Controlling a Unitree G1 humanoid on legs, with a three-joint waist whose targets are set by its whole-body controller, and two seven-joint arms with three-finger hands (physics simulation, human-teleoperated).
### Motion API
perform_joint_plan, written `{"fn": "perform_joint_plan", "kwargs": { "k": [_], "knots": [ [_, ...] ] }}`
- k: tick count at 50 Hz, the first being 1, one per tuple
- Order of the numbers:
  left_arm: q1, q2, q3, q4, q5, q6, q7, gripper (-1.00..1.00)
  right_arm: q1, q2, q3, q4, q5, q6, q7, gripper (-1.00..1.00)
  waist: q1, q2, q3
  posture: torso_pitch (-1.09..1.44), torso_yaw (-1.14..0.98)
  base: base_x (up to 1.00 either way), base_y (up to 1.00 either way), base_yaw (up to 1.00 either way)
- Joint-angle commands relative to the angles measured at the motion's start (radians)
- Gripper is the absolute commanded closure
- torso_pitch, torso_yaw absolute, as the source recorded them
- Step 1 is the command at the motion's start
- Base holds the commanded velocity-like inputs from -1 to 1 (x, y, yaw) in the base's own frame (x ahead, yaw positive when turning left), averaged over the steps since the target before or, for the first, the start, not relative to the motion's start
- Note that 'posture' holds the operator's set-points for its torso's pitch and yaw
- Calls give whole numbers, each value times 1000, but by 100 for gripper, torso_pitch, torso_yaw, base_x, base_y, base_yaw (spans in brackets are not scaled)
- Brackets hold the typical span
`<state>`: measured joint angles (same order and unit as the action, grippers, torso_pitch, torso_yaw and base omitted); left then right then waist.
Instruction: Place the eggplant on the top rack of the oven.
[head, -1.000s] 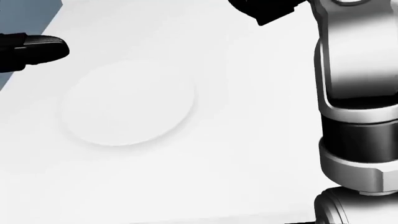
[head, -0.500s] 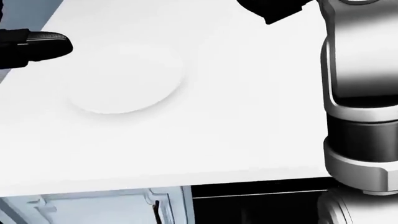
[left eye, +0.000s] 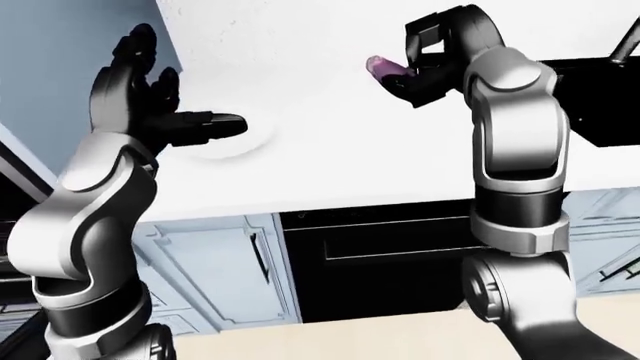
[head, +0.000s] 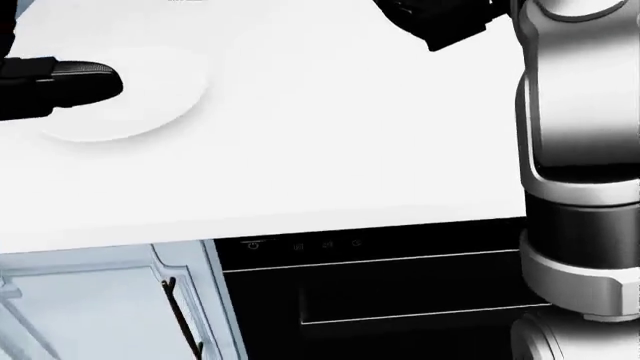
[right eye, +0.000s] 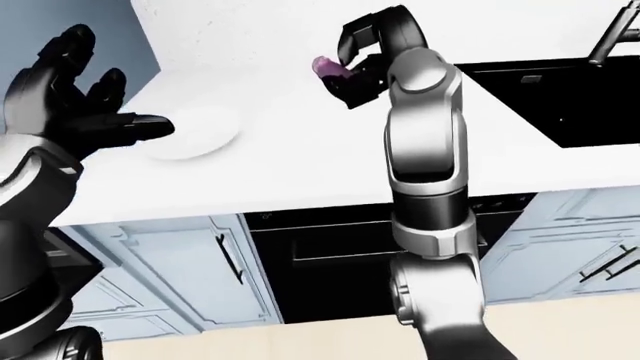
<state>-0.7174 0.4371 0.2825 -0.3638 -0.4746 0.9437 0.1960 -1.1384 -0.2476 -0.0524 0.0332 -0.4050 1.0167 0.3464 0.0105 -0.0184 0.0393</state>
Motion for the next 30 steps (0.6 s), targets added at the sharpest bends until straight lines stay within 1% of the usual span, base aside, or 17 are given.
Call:
{"fn": "perform_joint_plan", "kwargs": {
  "k": [1, 2, 6, 9, 13, 18, 20, 22, 23, 24, 25, 26, 28, 30],
  "knots": [
    [-38, 19, 23, -34, 7, -36, 6, -100, -45, -5, -3, -41, 2, -42, -9, 100, 2, 3, -15, 0, 0, 0, 0, 0],
    [-37, 19, 23, -33, 7, -37, 6, -100, -44, -5, -4, -40, 2, -43, -10, 100, 1, -2, -7, 0, 0, 0, 0, 0],
    [-32, 18, 22, -27, 9, -47, 3, -100, -50, -8, -2, -41, 2, -39, -10, 100, 2, -9, 8, 0, 0, 0, 0, 0],
    [-33, 18, 23, -28, 8, -46, 3, -100, -53, -11, -2, -41, 0, -35, -9, 100, -3, -9, 16, 0, 0, 0, 0, 0],
    [-32, 17, 21, -25, 10, -51, 2, -100, -67, -16, -3, -37, -3, -30, -8, 100, -10, -3, 20, 0, 0, 0, 0, 0],
    [-36, 20, 24, -35, 4, -35, 8, -100, -64, -18, -5, -33, -4, -39, -8, 100, -17, 9, 22, 0, 0, 0, 0, 0],
    [-36, 20, 21, -31, 6, -40, 7, -100, -61, -20, -4, -35, -4, -40, -6, 100, -21, 19, 22, 0, 0, 0, 0, 0],
    [-36, 20, 21, -31, 7, -40, 7, -100, -58, -19, -7, -38, -2, -43, -7, 100, -27, 40, 17, 0, 0, 0, 0, 0],
    [-33, 19, 20, -30, 8, -44, 5, -100, -55, -19, -6, -42, -2, -42, -6, 100, -31, 61, 11, 0, 0, 0, 0, 0],
    [-34, 19, 20, -30, 9, -43, 5, -100, -54, -19, -6, -42, -2, -42, -7, 100, -36, 89, 0, 0, 0, 0, 0, 0],
    [-36, 19, 20, -30, 9, -41, 6, -100, -52, -19, -6, -41, -2, -46, -8, 100, -35, 65, 9, 0, 0, 0, 0, 0],
    [-35, 19, 20, -30, 9, -42, 5, -100, -52, -18, -6, -40, -2, -47, -8, 100, -33, 64, 8, 0, 0, 0, 0, 0],
    [-36, 19, 21, -30, 9, -41, 5, -100, -54, -17, -4, -39, -2, -46, -8, 100, -28, 56, -3, 0, 0, 0, 0, 0],
    [-34, 19, 22, -32, 9, -40, 5, -100, -49, -15, -2, -39, -4, -49, -9, 100, -22, 49, -5, 0, 0, 0, 0, 0]
  ]
}}
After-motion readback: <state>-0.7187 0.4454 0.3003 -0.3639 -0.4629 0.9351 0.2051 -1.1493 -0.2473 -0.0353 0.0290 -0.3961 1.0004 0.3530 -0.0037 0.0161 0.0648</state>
